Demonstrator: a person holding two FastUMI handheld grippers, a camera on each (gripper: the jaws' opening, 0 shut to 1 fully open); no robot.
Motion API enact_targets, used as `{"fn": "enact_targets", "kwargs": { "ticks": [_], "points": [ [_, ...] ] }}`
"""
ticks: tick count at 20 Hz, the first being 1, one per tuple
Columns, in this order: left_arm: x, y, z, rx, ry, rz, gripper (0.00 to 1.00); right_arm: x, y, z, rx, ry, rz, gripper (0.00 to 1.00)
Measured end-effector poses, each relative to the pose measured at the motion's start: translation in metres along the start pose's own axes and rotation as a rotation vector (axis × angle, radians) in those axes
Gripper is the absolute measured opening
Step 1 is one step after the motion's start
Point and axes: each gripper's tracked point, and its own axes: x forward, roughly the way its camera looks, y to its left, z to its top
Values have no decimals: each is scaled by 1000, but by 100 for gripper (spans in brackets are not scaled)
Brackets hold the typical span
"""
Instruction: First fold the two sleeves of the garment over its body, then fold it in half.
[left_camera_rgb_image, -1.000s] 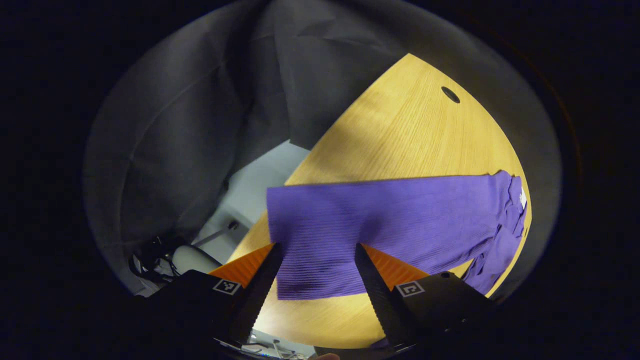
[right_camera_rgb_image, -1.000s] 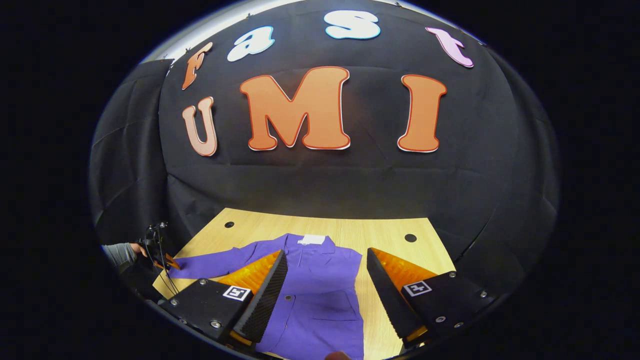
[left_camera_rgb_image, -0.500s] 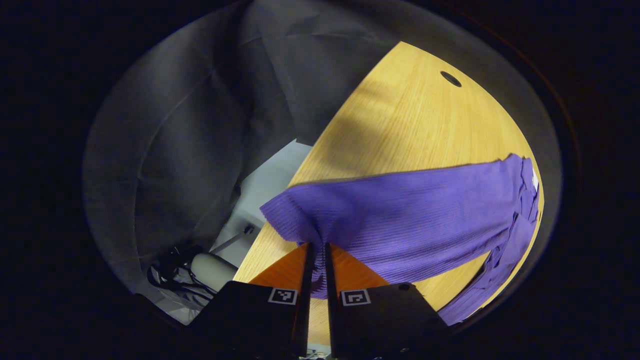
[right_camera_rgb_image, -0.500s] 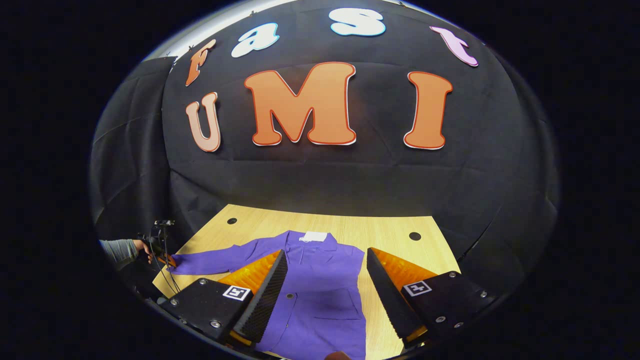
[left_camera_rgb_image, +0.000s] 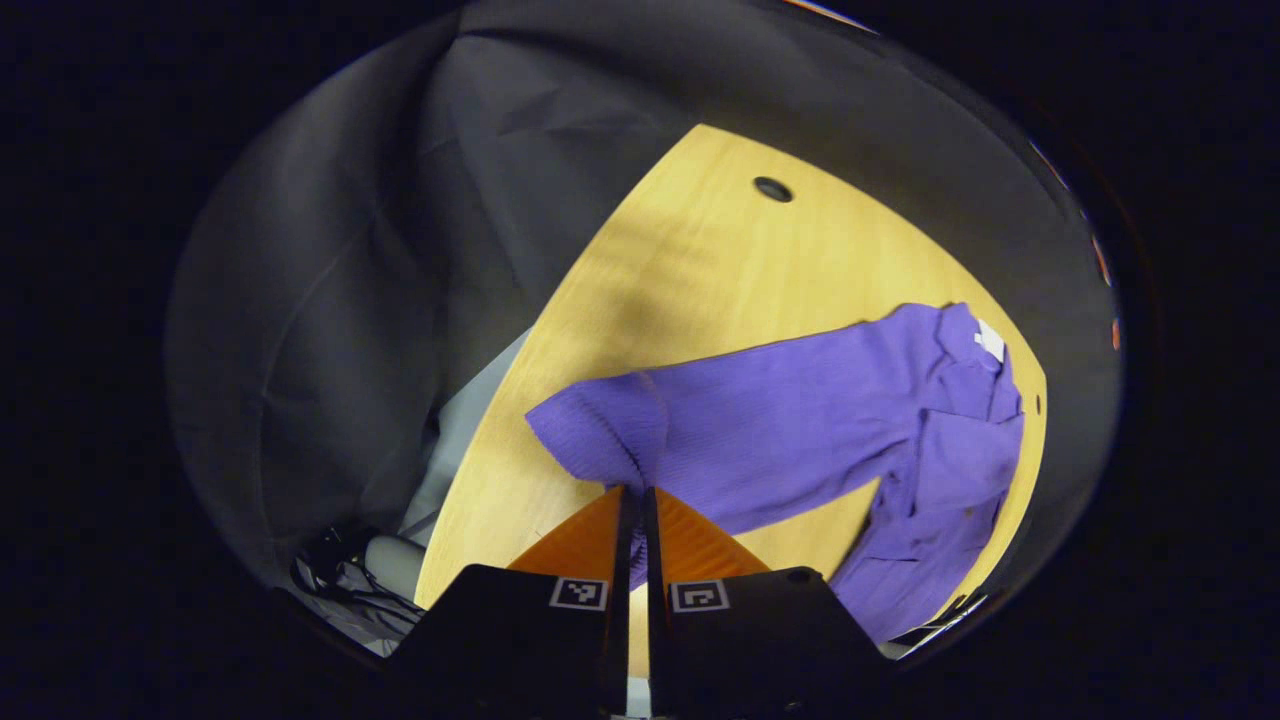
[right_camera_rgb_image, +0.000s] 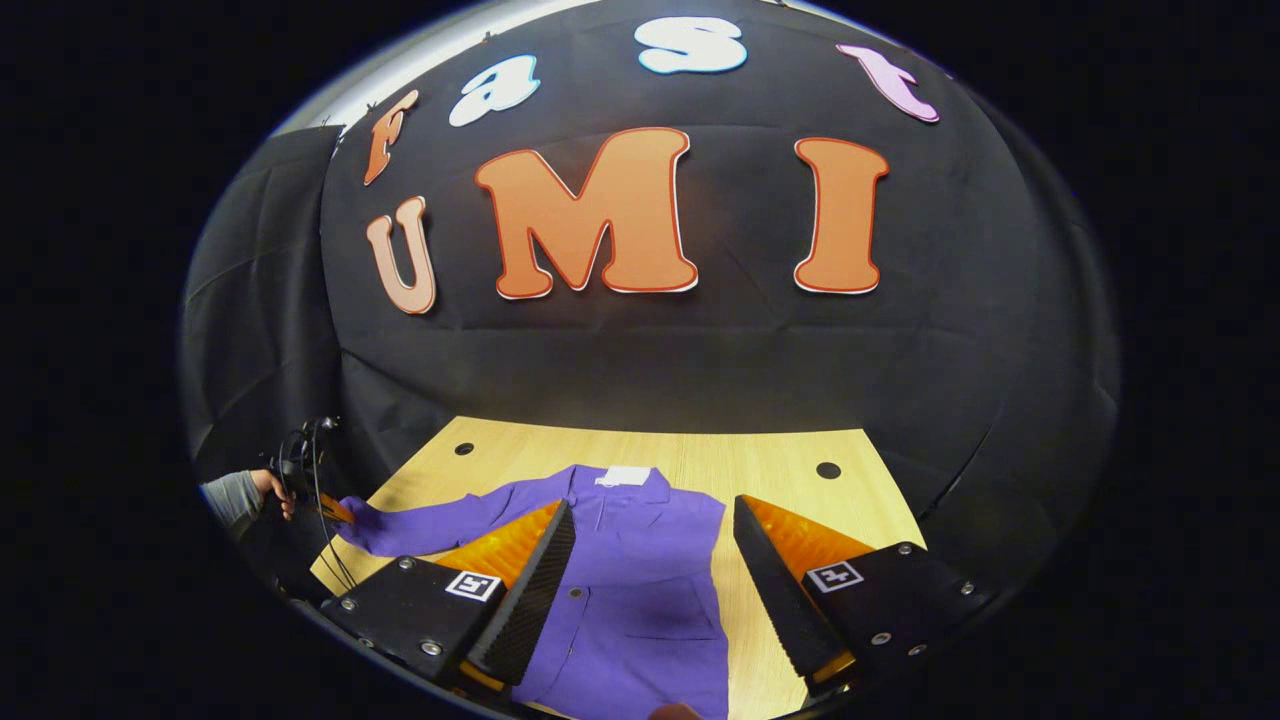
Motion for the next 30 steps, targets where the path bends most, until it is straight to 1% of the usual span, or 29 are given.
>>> {"fn": "enact_targets", "kwargs": {
  "ticks": [4, 7, 10, 13, 16, 20, 24, 27, 28, 29, 30],
  "points": [
    [-49, -71, 18, 116, -67, -58, 9, -4, -12, 2, 8, -26, 0, 95],
    [-74, -129, 31, 211, -109, -99, 8, -9, -26, 3, 5, -47, -15, 95],
    [-92, -184, 41, 305, -135, -122, 8, -16, -36, 1, 11, -63, -13, 95],
    [-98, -255, 46, 391, -146, -152, 8, -19, -54, -2, 3, -73, -31, 95],
    [-110, -323, 48, 482, -160, -194, 9, -25, -66, -6, 19, -80, -30, 95],
    [-104, -407, 30, 599, -136, -235, 9, -30, -84, -15, 27, -78, -41, 95],
    [-86, -475, 15, 630, -99, -289, 9, -41, -104, -15, 57, -72, -49, 95],
    [-77, -517, 10, 646, -106, -310, 9, -45, -120, -18, 77, -66, -62, 95],
    [-76, -529, 6, 657, -112, -329, 9, -48, -127, -21, 85, -64, -68, 95],
    [-76, -540, 5, 665, -128, -337, 12, -48, -132, -23, 92, -61, -70, 95],
    [-76, -549, 2, 675, -139, -355, 31, -50, -134, -26, 97, -57, -70, 95]
  ]
}}
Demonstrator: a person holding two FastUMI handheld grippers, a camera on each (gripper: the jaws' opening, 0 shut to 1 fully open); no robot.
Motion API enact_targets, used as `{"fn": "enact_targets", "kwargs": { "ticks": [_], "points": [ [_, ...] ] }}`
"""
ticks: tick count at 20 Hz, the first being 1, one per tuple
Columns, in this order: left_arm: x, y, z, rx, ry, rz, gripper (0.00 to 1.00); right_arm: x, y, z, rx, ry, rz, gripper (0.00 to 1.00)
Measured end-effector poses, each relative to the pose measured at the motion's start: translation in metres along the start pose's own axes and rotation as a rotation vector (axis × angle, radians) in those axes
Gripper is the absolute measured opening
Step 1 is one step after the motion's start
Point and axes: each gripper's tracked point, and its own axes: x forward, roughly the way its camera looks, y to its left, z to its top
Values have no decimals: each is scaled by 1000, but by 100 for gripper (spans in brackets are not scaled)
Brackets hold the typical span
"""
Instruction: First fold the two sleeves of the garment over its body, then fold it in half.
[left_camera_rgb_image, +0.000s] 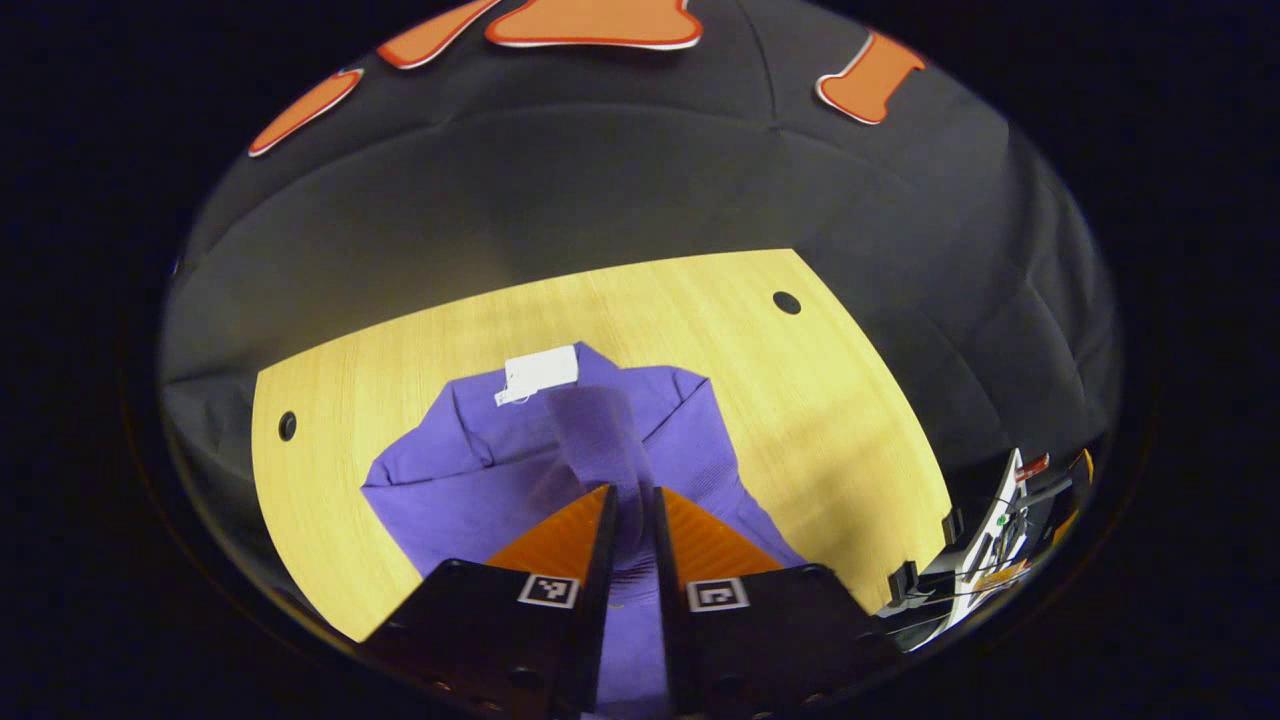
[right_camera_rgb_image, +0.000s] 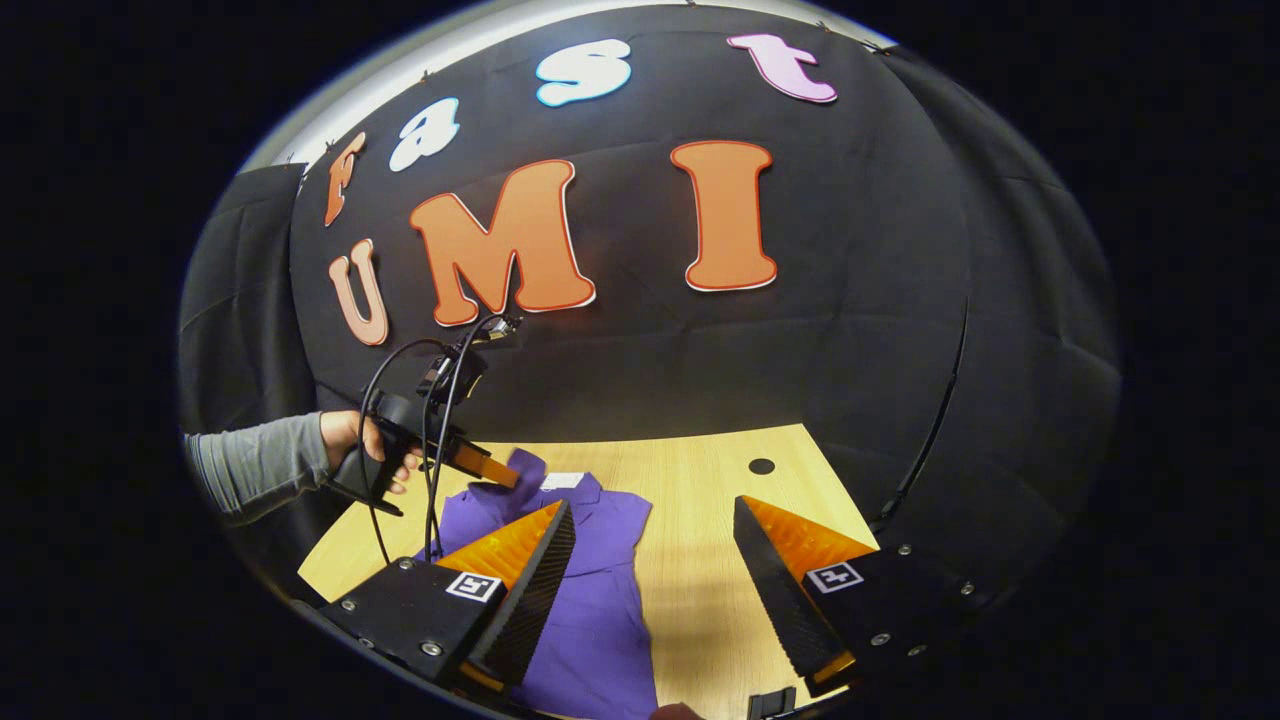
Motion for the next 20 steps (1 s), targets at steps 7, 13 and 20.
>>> {"fn": "enact_targets", "kwargs": {
  "ticks": [7, 13, 20],
  "points": [
    [-34, -6, -3, 63, -153, 26, 95, 9, 2, -10, 15, 18, 11, 95],
    [-118, 27, -14, 48, -436, 145, 99, 14, 27, -7, -31, -41, 1, 95],
    [-237, 67, -66, -2, -795, 323, 98, 0, 62, 16, -115, -241, 10, 95]
  ]
}}
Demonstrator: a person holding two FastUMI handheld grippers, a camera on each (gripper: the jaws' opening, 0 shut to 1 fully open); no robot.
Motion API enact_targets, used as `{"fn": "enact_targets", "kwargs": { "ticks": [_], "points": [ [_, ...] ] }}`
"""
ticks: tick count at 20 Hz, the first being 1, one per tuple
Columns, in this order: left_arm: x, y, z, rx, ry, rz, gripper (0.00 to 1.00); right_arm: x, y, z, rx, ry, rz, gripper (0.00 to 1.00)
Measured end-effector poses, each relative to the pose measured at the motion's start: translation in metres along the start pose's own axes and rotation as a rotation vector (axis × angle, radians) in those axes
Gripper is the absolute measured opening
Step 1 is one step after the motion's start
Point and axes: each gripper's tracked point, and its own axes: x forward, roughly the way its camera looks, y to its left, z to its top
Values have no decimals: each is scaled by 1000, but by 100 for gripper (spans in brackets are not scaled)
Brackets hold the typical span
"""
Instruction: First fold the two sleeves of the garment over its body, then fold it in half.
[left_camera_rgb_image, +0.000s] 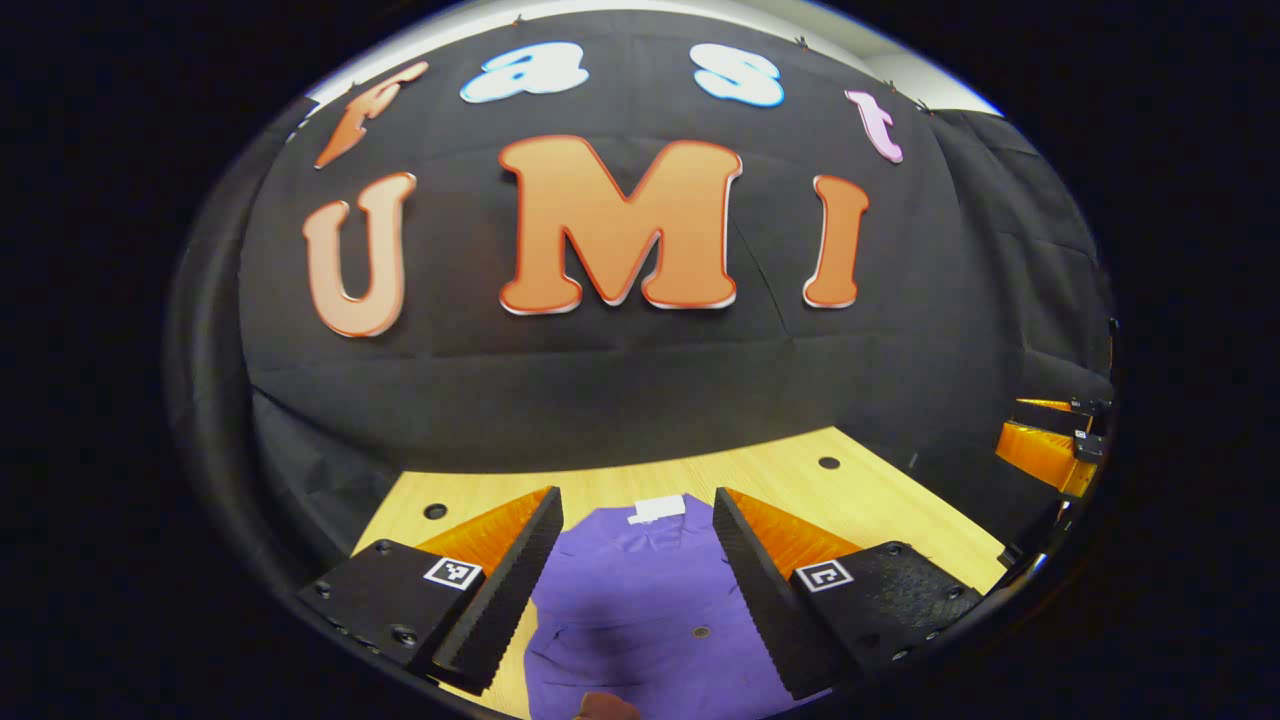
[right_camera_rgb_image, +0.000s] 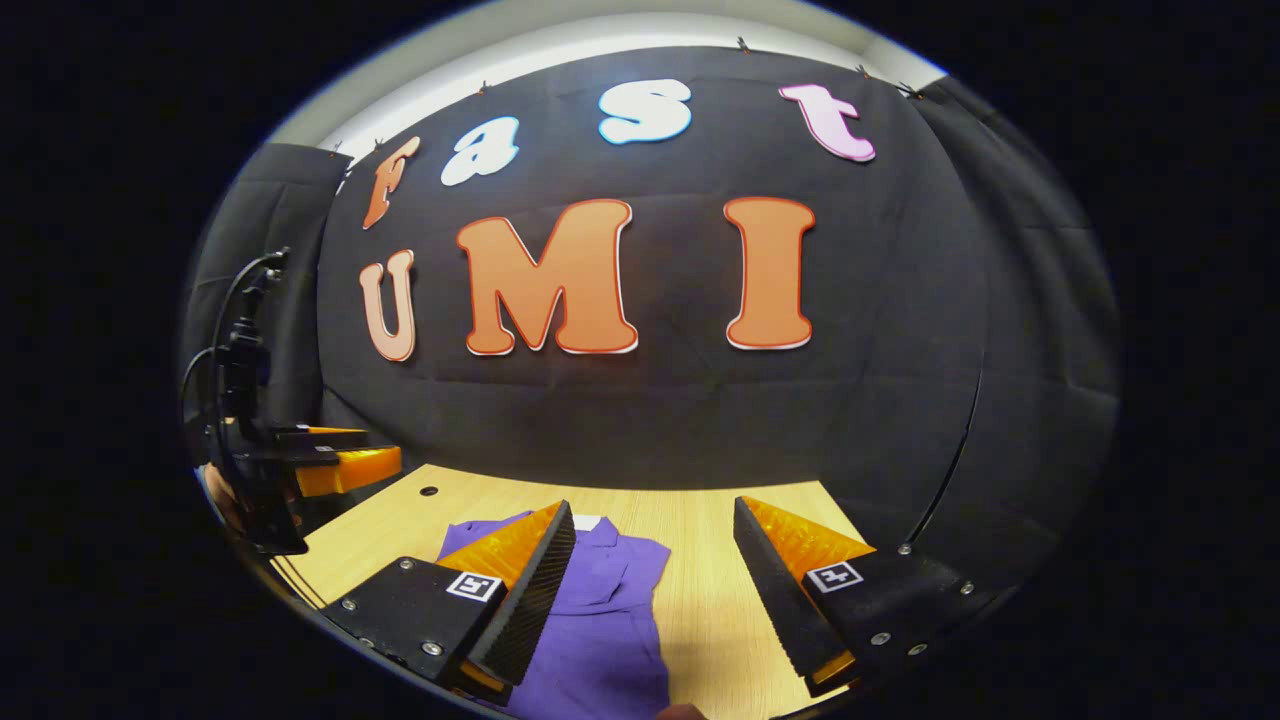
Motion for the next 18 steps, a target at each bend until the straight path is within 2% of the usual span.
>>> {"fn": "enact_targets", "kwargs": {
  "ticks": [3, 5, 7, 9, 11, 14, 18],
  "points": [
    [-45, 19, 24, 25, -166, 68, 98, -4, 5, -4, -40, -16, -10, 94],
    [-70, 23, 32, 7, -237, 101, 97, -9, 9, -6, -38, -18, -3, 95],
    [-94, 29, 34, -14, -276, 124, 96, -13, 11, -10, -32, -18, -6, 95],
    [-102, 36, 29, 9, -285, 141, 95, -15, 10, -23, -33, 13, -10, 95],
    [-105, 47, 0, 45, -207, 167, 95, -15, 13, -53, -29, 114, 1, 94],
    [-107, 58, -57, 49, -31, 181, 96, -22, 11, -116, 1, 333, 4, 95],
    [-98, 72, -124, 38, 135, 191, 96, -41, 9, -167, 31, 491, -3, 95]
  ]
}}
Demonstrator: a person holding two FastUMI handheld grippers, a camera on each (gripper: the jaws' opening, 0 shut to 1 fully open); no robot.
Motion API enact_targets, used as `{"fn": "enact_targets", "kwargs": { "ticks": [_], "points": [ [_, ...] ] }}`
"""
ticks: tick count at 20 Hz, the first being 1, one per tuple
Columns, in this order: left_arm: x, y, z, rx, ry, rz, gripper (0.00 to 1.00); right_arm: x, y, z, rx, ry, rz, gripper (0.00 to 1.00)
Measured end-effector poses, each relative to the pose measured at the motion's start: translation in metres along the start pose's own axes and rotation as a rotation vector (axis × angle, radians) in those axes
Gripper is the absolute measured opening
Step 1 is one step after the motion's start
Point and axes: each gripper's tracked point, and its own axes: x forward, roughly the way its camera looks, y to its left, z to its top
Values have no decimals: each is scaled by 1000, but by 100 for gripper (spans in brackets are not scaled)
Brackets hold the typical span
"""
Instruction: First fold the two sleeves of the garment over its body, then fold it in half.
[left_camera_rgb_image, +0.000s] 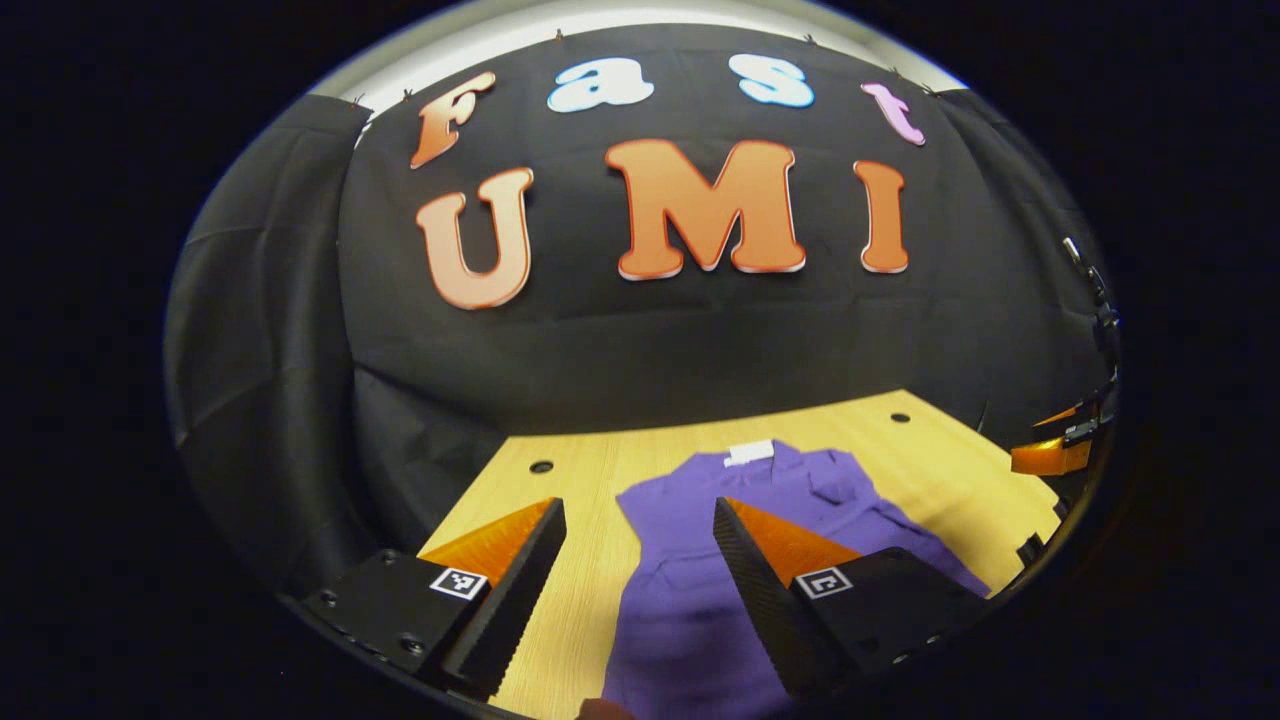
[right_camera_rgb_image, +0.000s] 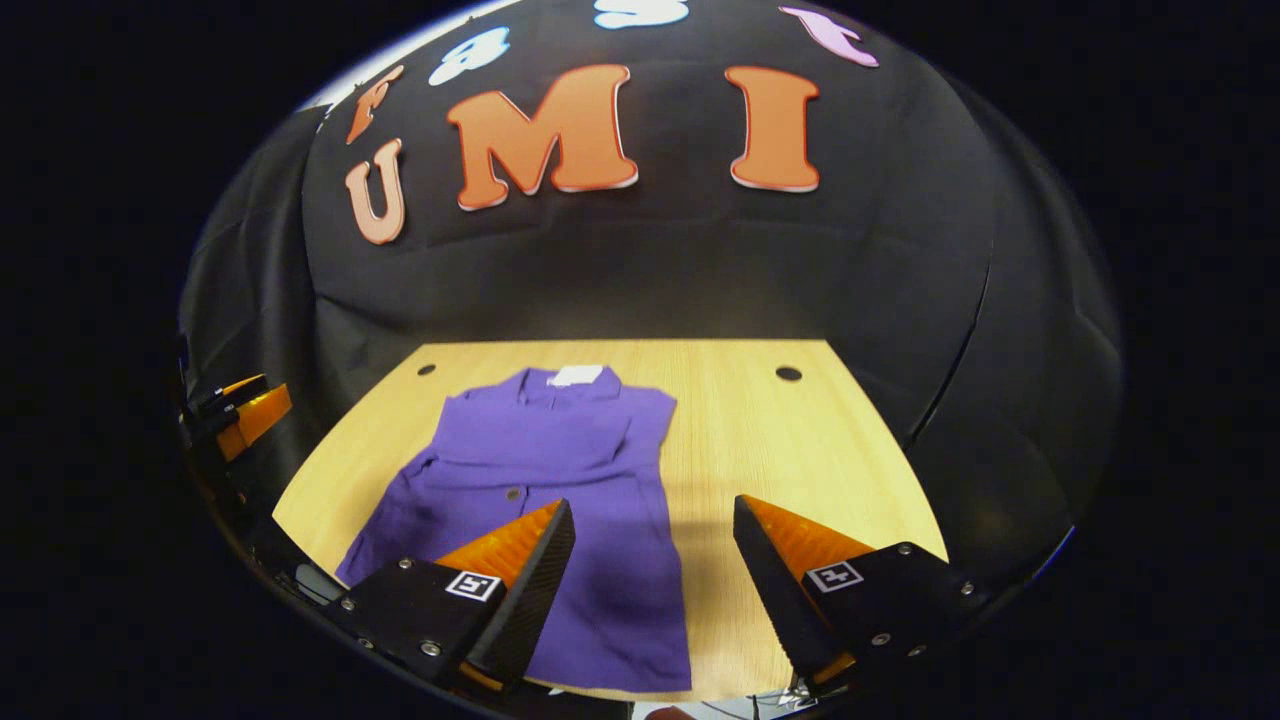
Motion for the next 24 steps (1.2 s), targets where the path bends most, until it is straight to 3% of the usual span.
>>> {"fn": "enact_targets", "kwargs": {
  "ticks": [5, 12, 19, 24],
  "points": [
    [-4, 4, -93, -4, 257, -36, 96, -8, -2, -77, -53, 195, -11, 95],
    [-24, -6, -224, -57, 684, -104, 97, -4, 6, -170, -12, 470, 14, 96],
    [-25, -5, -291, -131, 964, -97, 98, -5, -1, -205, -3, 607, 9, 96],
    [-46, -6, -312, -178, 1051, -88, 98, -8, 2, -220, 5, 677, 13, 96]
  ]
}}
